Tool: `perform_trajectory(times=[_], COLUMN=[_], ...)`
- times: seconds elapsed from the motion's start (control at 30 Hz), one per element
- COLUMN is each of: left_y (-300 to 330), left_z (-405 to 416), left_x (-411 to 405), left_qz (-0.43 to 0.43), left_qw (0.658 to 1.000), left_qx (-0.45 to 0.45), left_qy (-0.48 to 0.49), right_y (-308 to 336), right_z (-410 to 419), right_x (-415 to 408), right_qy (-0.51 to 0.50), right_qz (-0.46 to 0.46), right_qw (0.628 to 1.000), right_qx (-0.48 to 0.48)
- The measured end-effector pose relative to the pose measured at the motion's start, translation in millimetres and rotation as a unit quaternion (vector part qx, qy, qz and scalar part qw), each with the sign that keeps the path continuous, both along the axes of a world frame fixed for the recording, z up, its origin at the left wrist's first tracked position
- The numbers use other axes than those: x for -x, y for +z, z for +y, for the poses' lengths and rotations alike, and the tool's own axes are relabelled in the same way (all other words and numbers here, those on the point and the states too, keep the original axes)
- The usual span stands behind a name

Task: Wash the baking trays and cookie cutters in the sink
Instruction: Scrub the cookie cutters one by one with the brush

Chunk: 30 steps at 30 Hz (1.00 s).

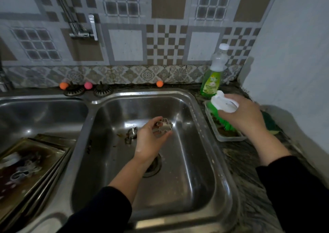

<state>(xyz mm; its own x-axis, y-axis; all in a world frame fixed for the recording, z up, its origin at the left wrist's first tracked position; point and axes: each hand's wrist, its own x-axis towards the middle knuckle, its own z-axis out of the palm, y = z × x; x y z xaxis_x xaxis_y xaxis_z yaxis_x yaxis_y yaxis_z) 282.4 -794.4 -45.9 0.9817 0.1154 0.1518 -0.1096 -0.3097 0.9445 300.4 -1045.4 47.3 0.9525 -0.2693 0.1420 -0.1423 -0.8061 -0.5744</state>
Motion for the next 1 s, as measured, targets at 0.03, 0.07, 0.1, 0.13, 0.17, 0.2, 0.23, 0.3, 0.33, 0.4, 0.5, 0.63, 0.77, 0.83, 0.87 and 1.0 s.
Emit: perform_trajectory(times=[0.03,0.07,0.1,0.13,0.17,0.2,0.23,0.3,0.33,0.4,0.5,0.63,0.77,0.83,0.87,1.0], left_y=[0.1,1.0,1.3,2.5,3.6,5.1,5.4,5.2,4.2,-0.9,-4.7,-1.6,0.7,2.3,3.2,5.1], left_z=[0.3,0.9,1.4,1.7,1.5,1.3,1.8,7.4,12.3,23.3,30.3,42.3,53.8,51.6,52.4,61.9], left_x=[-0.1,0.3,0.4,1.3,2.6,4.8,6.3,9.6,11.1,12.4,15.6,16.8,18.0,18.7,18.1,18.2], left_qz=[0.002,0.001,-0.004,-0.011,-0.02,-0.027,-0.033,-0.04,-0.039,-0.026,-0.013,-0.022,-0.046,-0.06,-0.062,-0.061], left_qw=[1.0,1.0,0.999,0.998,0.996,0.995,0.993,0.992,0.992,0.996,0.998,0.996,0.99,0.988,0.986,0.973], left_qx=[-0.009,-0.022,-0.041,-0.062,-0.08,-0.094,-0.105,-0.113,-0.108,-0.084,-0.057,-0.082,-0.126,-0.131,-0.141,-0.203], left_qy=[-0.003,-0.003,-0.005,-0.011,-0.023,-0.036,-0.047,-0.05,-0.045,-0.032,-0.024,-0.024,-0.051,-0.054,-0.06,-0.091], right_y=[4.6,8.2,9.5,7.2,1.9,-5.1,-12.4,-21.0,-23.3,-25.1,-30.8,-42.1,-35.6,-36.7,-37.3,-36.0], right_z=[8.4,20.0,34.4,50.5,65.7,79.7,90.3,102.3,103.5,102.6,103.7,111.2,116.3,121.0,121.6,112.1], right_x=[8.4,18.7,29.5,39.1,45.7,49.5,50.0,48.4,47.8,48.6,47.8,48.6,44.7,43.7,45.1,47.2], right_qy=[0.026,0.057,0.093,0.13,0.166,0.192,0.204,0.191,0.189,0.207,0.195,0.171,0.198,0.182,0.185,0.218], right_qz=[-0.011,-0.013,-0.012,-0.005,0.003,0.006,0.004,0.006,0.018,0.049,0.059,0.06,0.062,0.032,0.026,0.056], right_qw=[1.0,0.998,0.995,0.991,0.985,0.981,0.979,0.981,0.981,0.976,0.974,0.967,0.966,0.973,0.973,0.97], right_qx=[-0.01,-0.019,-0.027,-0.034,-0.037,-0.03,-0.018,-0.019,-0.033,-0.042,-0.098,-0.18,-0.156,-0.14,-0.134,-0.095])
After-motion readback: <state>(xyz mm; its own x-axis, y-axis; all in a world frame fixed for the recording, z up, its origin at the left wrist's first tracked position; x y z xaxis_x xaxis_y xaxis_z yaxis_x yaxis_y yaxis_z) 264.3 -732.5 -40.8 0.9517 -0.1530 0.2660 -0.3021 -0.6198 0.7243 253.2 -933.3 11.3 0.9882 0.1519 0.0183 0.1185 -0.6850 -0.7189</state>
